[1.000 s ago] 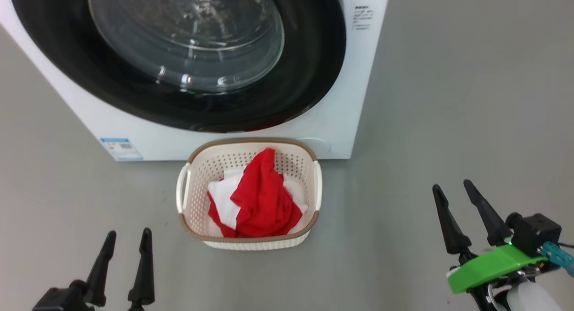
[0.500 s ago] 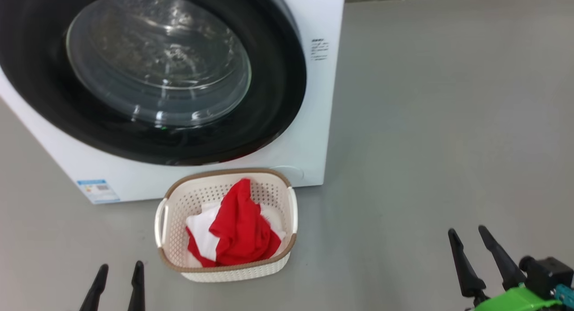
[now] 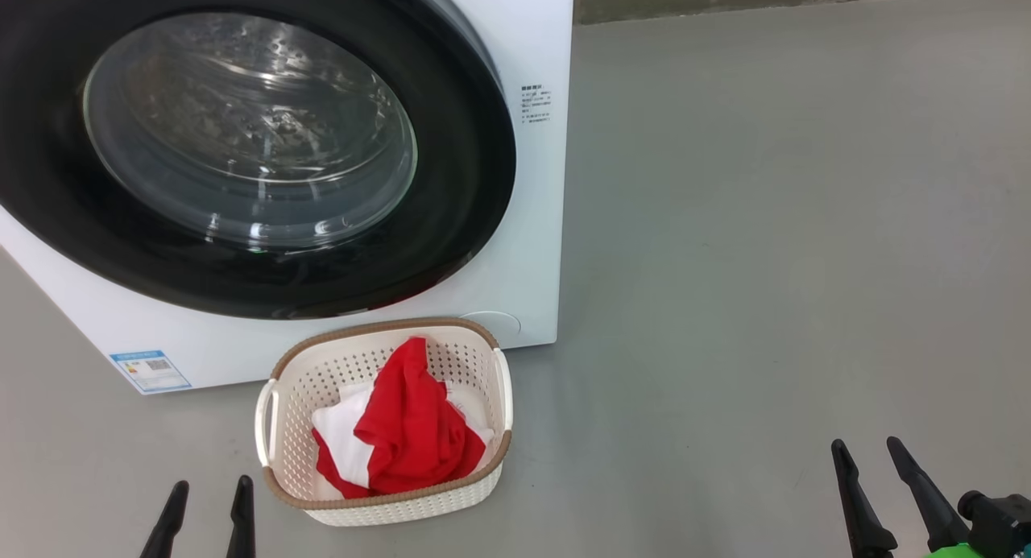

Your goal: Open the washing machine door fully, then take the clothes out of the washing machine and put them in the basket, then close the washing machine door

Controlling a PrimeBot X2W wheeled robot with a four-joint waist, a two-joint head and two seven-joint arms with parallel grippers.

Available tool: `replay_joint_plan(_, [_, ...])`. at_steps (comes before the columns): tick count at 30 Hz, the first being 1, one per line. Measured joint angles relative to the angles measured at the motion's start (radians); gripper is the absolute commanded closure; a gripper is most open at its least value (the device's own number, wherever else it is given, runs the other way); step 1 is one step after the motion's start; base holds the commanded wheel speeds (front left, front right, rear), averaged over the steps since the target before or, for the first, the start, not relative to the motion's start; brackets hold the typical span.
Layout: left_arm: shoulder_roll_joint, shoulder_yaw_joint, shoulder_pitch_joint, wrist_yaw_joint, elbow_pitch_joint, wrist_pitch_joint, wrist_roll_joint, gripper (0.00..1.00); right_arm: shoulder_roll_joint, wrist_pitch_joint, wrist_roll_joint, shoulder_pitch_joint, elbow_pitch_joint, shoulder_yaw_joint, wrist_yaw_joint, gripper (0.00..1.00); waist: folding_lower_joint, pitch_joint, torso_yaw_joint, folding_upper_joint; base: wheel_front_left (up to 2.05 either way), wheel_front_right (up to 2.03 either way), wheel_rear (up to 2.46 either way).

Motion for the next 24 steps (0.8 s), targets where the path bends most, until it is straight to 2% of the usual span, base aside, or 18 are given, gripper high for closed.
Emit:
replay_joint_plan(11, [0.0,-0.001,0.0,0.0,-0.003,0.0,-0.019,0.0,0.01,0.0,-0.007,0.0,-0.006,-0.004,0.0,0.0,0.0,0.0,0.0,0.0,0.0,0.0,0.0])
replay_joint_plan(12, [-0.002,-0.002,0.0,0.001,0.002,0.0,-0.019,1.0,0.012,0.0,-0.007,0.0,-0.002,-0.002,0.0,1.0,0.0,0.0,0.0,0.0,0.0,0.0,0.0])
replay_joint_plan(19, [-0.043,-0.02,0.0,0.002,0.084,0.005,-0.021,1.0,0.058,0.002,-0.005,0.002,0.078,0.008,0.0,1.0,0.0,0.0,0.0,0.0,0.0,0.0,0.0])
replay_joint_plan(24, [-0.044,-0.02,0.0,0.002,0.086,0.02,-0.072,1.0,0.061,0.018,0.04,0.002,0.079,0.007,0.0,1.0,0.0004,-0.002,0.001,0.0,0.0,0.0,0.0])
